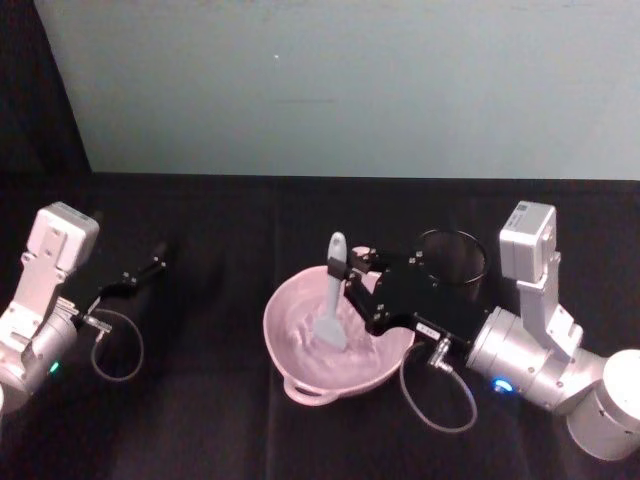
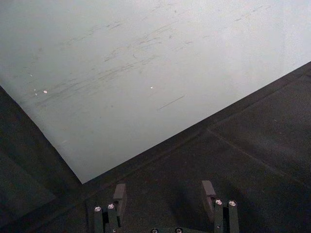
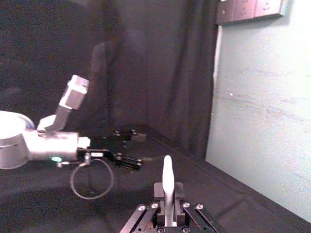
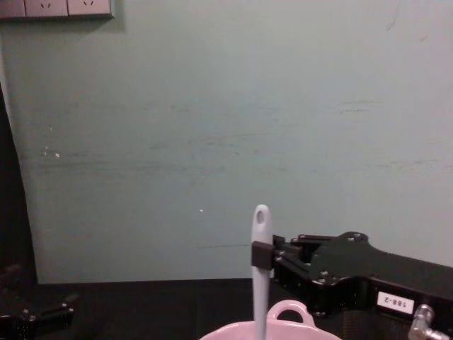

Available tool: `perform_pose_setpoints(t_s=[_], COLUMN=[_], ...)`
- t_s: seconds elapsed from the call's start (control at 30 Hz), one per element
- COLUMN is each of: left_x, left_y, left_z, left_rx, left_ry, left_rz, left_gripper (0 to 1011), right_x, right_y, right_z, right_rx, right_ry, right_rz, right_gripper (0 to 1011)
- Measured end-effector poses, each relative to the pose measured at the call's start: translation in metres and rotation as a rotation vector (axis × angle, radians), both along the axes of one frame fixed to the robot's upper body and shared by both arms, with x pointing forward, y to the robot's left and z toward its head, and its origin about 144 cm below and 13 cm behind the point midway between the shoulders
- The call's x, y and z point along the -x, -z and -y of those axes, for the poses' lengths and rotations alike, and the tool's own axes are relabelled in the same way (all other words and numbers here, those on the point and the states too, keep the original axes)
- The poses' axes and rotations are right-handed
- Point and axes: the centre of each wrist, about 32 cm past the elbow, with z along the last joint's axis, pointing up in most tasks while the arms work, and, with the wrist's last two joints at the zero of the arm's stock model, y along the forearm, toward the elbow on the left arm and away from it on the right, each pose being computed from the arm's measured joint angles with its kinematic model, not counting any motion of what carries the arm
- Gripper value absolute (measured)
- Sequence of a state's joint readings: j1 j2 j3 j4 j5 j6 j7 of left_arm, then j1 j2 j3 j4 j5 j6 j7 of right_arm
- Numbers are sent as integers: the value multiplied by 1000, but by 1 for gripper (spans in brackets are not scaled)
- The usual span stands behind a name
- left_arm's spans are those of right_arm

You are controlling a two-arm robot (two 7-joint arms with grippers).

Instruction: Use the one hand to pick up the spoon and stir the clear water in the bowl.

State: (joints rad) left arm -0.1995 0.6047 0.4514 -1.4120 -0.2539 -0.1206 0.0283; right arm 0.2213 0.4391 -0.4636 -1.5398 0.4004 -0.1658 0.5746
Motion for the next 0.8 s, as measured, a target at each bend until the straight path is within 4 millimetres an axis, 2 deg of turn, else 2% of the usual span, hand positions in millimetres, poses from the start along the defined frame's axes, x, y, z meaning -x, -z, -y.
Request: perform_pose_setpoints(t_s=[0.3, 0.8], left_x=[0, 0], left_y=[0, 0], left_z=[0, 0], left_rx=[0, 0], left_ry=[0, 0], left_rz=[0, 0], left_gripper=[1005, 1005], right_x=[3, -30], right_y=[1, 16], right_z=[-14, -16], right_rx=[-29, -138], right_ry=[-34, 37], right_rz=[-2, -99], right_gripper=[118, 119])
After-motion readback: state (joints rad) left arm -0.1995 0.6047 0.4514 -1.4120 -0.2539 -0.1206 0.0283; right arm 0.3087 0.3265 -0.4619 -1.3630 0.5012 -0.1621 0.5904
